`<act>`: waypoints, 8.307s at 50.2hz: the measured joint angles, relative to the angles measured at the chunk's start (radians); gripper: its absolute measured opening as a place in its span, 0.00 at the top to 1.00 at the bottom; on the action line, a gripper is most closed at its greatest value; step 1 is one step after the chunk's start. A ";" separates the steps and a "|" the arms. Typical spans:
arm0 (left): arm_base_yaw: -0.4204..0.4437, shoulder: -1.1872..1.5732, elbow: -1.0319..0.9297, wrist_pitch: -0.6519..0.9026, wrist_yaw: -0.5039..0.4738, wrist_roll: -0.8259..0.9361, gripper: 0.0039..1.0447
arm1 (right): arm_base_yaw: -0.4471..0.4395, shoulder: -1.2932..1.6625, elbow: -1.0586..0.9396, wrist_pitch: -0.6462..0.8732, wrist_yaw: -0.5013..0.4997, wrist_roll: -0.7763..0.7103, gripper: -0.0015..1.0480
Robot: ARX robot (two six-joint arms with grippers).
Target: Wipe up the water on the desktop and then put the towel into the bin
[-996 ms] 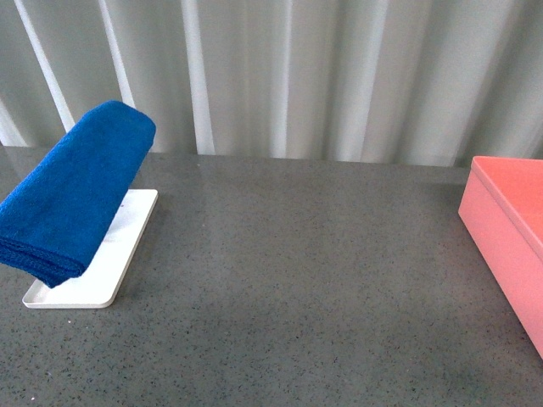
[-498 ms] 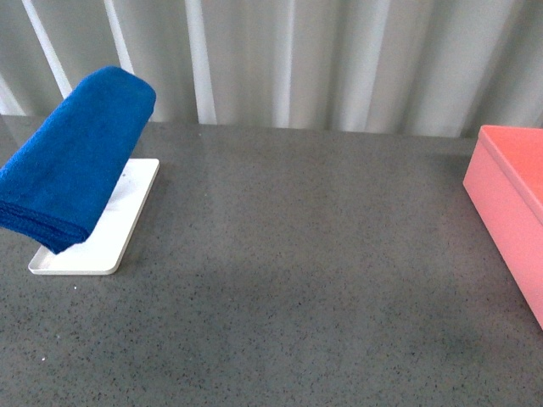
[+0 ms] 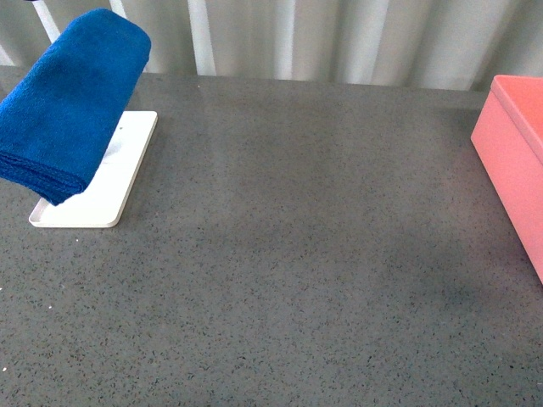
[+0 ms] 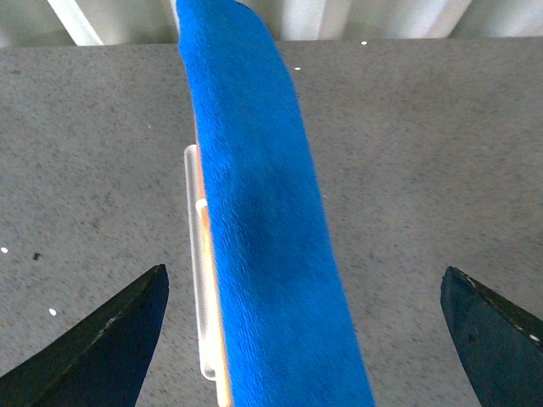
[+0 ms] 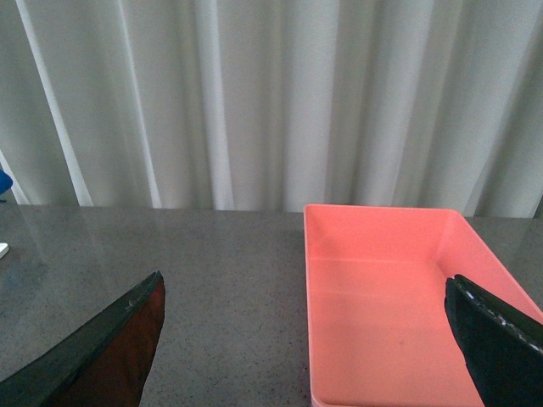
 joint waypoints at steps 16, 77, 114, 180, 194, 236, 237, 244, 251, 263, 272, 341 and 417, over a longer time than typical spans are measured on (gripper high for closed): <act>-0.045 0.271 0.304 -0.122 -0.125 0.071 0.06 | 0.000 0.000 0.000 0.000 0.000 0.000 0.07; -0.061 0.549 0.473 -0.067 -0.259 0.083 0.16 | 0.000 0.000 0.000 0.000 0.000 0.000 0.07; -0.010 0.489 0.482 -0.113 -0.162 0.006 0.96 | 0.000 0.000 0.000 0.000 0.000 0.000 0.07; -0.307 -0.031 -0.030 0.348 0.301 -0.520 0.96 | 0.000 0.000 0.000 0.000 0.000 0.000 0.07; -0.391 -0.002 -0.039 0.397 0.317 -0.531 0.96 | 0.000 0.000 0.000 0.000 0.000 0.000 0.07; -0.424 0.067 -0.006 0.374 0.266 -0.480 0.96 | -0.118 1.200 0.442 0.210 -0.724 -0.250 0.07; -0.424 0.067 -0.006 0.374 0.266 -0.479 0.96 | -0.111 1.224 0.452 0.230 -0.747 -0.238 0.07; -0.424 0.067 -0.006 0.374 0.266 -0.478 0.96 | -0.036 1.402 0.530 0.402 -0.848 -0.116 0.07; -0.424 0.067 -0.006 0.374 0.266 -0.478 0.96 | 0.045 1.563 0.589 0.589 -0.876 0.053 0.07; -0.424 0.067 -0.006 0.374 0.266 -0.478 0.96 | 0.212 1.786 0.705 0.838 -0.860 0.327 0.07; -0.424 0.067 -0.006 0.374 0.266 -0.478 0.96 | 0.253 1.877 0.784 0.868 -0.850 0.389 0.07; -0.420 0.066 0.007 0.374 0.265 -0.477 0.68 | 0.325 1.971 0.850 1.102 -0.926 0.629 0.96; -0.055 -0.783 -1.004 0.818 -0.134 -0.117 0.97 | 0.245 1.838 0.769 0.791 -0.906 0.355 0.96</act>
